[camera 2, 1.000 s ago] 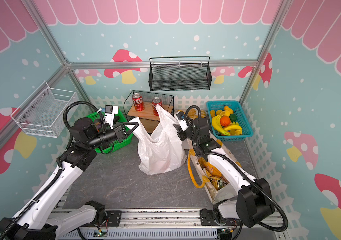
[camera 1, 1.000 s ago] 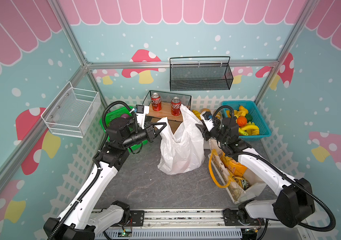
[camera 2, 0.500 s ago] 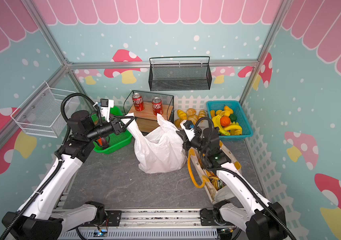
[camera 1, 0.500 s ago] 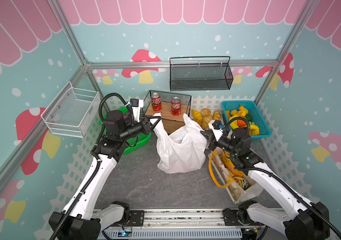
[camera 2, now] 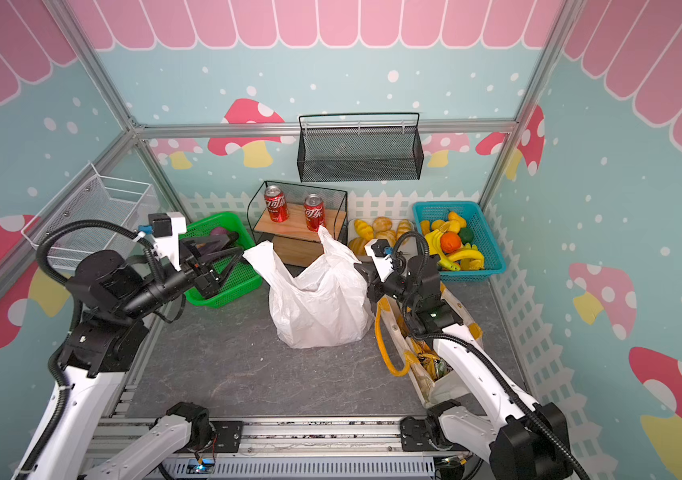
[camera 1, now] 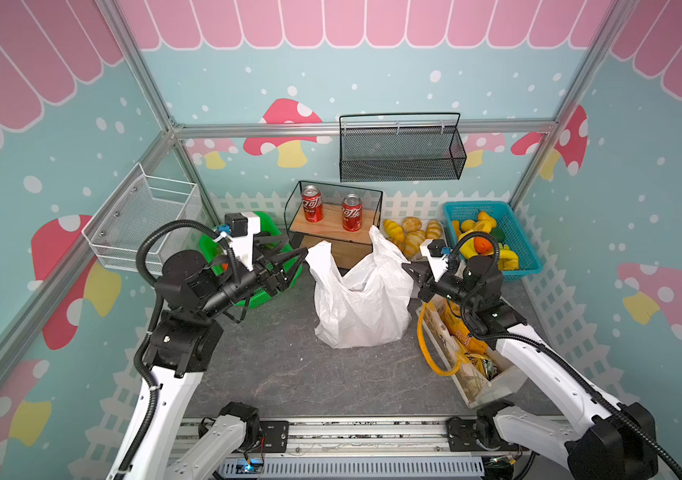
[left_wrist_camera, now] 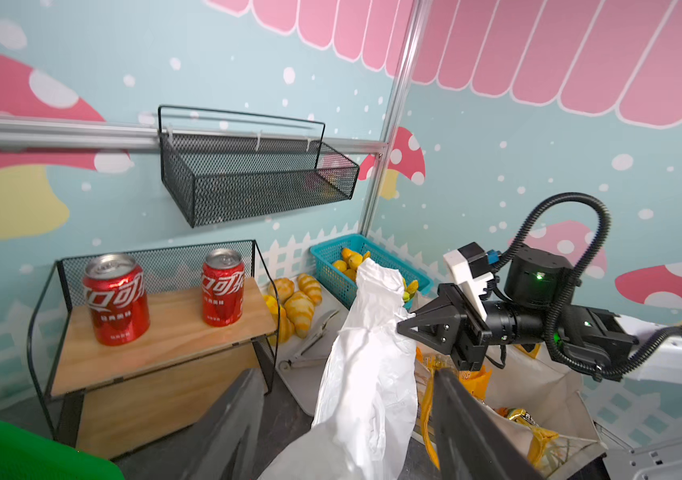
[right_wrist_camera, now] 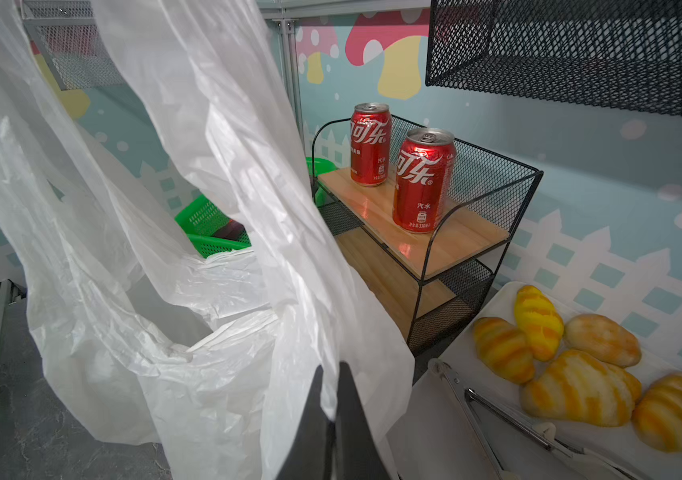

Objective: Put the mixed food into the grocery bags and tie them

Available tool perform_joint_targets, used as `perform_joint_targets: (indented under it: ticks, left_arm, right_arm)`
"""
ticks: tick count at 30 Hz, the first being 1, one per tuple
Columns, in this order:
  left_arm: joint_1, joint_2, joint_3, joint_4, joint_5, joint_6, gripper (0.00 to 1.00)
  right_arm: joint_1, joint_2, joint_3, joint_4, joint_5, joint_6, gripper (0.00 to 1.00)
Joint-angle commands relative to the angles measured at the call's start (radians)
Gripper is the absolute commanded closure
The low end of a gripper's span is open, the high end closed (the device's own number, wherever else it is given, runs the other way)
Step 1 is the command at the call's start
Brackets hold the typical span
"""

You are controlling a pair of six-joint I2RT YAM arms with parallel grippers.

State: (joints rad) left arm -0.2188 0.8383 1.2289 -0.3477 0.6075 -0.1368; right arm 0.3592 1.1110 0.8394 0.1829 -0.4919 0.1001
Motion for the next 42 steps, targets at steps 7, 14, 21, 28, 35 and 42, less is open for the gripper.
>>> perform_joint_targets:
  ticks: [7,14,21,28,35,42]
  left_arm:
    - [-0.348,0.042,0.026,-0.151,0.065,0.224,0.44]
    - [-0.455,0.324,0.157,-0.188,-0.058,0.336,0.44]
    - [-0.432,0.484,0.287,-0.230,-0.156,0.465,0.43]
    - [-0.342,0.583,0.382,-0.234,-0.037,0.494,0.36]
    - [-0.323,0.676,0.490,-0.277,0.059,0.554,0.31]
    - [-0.330,0.715,0.540,-0.275,0.118,0.545,0.40]
  right_arm:
    - [-0.013,0.021,0.038,-0.010,-0.043,0.020,1.00]
    - [-0.021,0.004,0.026,-0.012,-0.052,0.003,1.00]
    - [-0.035,-0.011,0.023,-0.015,-0.095,0.001,1.00]
    - [-0.035,-0.035,0.005,-0.012,-0.138,-0.046,1.00]
    - [-0.035,-0.037,0.005,-0.011,-0.152,-0.057,1.00]
    - [-0.036,-0.033,0.007,-0.013,-0.140,-0.056,1.00]
